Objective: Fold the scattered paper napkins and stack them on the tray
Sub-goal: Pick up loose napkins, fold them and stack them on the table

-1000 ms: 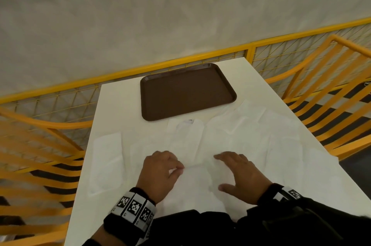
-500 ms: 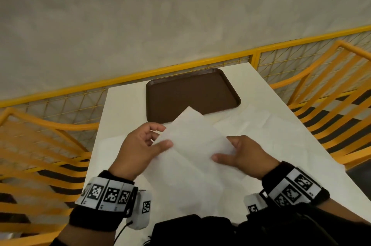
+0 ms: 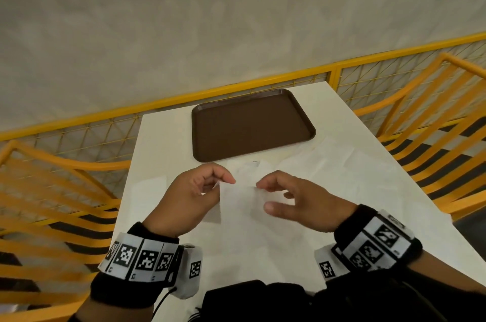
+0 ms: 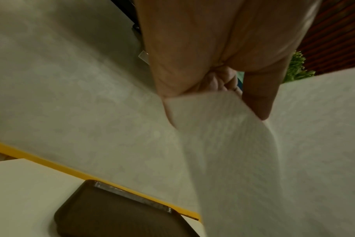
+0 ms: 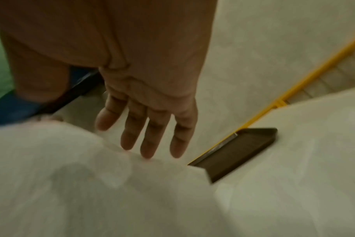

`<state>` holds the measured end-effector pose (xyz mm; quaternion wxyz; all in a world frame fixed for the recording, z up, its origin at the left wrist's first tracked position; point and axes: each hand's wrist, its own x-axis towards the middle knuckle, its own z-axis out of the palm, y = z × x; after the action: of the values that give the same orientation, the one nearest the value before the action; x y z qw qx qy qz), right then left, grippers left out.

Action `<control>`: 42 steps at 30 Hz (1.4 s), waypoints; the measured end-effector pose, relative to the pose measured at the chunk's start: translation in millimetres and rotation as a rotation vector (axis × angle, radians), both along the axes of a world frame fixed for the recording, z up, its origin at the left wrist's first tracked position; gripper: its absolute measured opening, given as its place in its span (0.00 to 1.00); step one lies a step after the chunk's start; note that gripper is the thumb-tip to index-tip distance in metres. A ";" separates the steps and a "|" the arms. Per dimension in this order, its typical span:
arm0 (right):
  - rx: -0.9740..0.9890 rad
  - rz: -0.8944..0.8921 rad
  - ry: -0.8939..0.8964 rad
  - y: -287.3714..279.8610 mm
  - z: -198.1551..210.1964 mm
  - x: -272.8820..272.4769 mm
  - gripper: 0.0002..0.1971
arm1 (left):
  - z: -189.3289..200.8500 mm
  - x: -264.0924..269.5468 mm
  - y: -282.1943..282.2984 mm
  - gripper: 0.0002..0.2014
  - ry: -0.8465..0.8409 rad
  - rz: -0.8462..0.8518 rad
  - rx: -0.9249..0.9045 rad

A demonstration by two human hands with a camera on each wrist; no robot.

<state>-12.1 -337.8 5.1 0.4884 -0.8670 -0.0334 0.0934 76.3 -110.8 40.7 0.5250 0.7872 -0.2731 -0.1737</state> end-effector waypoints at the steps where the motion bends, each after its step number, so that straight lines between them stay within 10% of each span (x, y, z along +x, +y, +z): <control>1: -0.097 0.017 -0.037 4.5 -3.2 3.2 0.20 | 0.7 0.3 -1.5 0.14 -0.031 -0.015 0.010; 6: -0.279 -0.015 -0.203 13.2 -11.5 15.2 0.29 | 4.0 4.8 1.5 0.15 -0.070 -0.103 0.031; 12: -0.287 0.044 -0.238 19.3 -6.8 22.2 0.09 | -2.1 9.4 9.6 0.08 0.051 -0.075 -0.042; 18: -0.448 -0.214 -0.254 22.1 -11.0 23.9 0.14 | -30.4 14.8 23.2 0.16 -0.112 0.358 0.216; 24: -0.417 -0.062 -0.330 54.3 -13.6 19.0 0.07 | -52.8 -16.7 3.1 0.25 0.356 -0.184 0.256; 31: -0.352 0.201 -0.222 53.2 -35.1 14.7 0.24 | -86.0 0.3 22.3 0.10 0.592 0.399 -0.053; 36: -0.384 0.140 -0.151 26.9 -48.0 2.8 0.13 | -101.0 59.0 81.4 0.15 0.301 0.696 0.363; 42: -0.377 0.071 -0.017 10.2 -63.8 -9.9 0.09 | -113.0 115.4 131.8 0.22 0.201 0.660 0.832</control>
<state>-22.0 -327.7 -58.7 0.3134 -0.9422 -0.0497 0.1079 191.7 20.9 -72.3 0.2192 0.9521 0.1322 -0.1674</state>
